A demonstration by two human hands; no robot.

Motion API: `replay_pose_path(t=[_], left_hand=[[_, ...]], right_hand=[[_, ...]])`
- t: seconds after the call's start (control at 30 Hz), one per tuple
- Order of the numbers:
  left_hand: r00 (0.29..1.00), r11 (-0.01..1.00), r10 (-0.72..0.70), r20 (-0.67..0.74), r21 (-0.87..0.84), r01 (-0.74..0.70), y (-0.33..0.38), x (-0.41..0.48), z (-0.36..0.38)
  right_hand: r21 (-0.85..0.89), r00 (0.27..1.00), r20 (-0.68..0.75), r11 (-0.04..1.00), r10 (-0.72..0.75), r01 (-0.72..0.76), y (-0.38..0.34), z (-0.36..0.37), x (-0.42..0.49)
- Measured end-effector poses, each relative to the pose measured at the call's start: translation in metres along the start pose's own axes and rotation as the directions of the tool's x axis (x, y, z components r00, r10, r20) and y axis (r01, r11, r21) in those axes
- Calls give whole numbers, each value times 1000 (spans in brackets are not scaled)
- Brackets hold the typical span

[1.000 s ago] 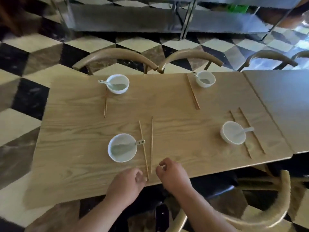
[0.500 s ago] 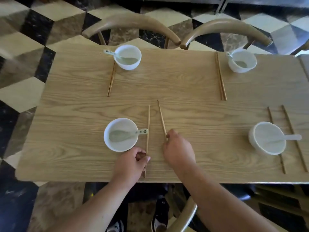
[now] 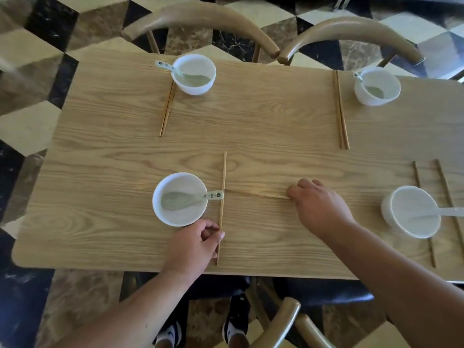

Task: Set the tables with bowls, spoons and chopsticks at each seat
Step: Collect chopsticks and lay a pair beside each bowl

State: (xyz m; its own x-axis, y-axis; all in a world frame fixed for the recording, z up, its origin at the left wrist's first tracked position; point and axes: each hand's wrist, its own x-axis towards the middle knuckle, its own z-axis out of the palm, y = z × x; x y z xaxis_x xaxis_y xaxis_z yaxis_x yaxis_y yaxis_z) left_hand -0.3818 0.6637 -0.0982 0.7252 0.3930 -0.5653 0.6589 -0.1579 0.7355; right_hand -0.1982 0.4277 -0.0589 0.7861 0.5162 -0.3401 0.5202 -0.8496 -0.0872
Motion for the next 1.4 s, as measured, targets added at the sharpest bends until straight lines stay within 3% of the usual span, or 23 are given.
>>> replay_pose_path(t=[0.1,0.3,0.47,0.67,0.83,1.07,1.23,1.4], left_hand=[[1000,1000,15,-4,2,-15,-1,1,0],[1000,1000,10,-2,-21,-10,-3,2,0],[1000,1000,19,-1,-6,-19,0,0,-1],[999,999,38,20,6,-38,-2,1,-2],[999,999,40,32,-20,-40,-2,2,-3],[998,999,43,38,4,-43,-4,3,-4],[998,999,42,37,28,-43,-11,5,-6],[998,999,36,46,25,-38,-11,4,-8]], right_hand=[[-49,1000,19,999,-24,25,9,-6,4],[-116,940,32,933,-339,340,-8,-9,12],[-101,885,32,879,-465,466,-50,-15,29],[-50,880,27,879,-474,475,-74,-13,44],[-132,878,68,868,-474,479,-76,-14,53],[-222,868,-65,855,-493,469,-68,-9,42],[-170,930,81,915,-358,367,-37,-14,7],[-32,981,193,999,18,-12,-12,-14,-30]])
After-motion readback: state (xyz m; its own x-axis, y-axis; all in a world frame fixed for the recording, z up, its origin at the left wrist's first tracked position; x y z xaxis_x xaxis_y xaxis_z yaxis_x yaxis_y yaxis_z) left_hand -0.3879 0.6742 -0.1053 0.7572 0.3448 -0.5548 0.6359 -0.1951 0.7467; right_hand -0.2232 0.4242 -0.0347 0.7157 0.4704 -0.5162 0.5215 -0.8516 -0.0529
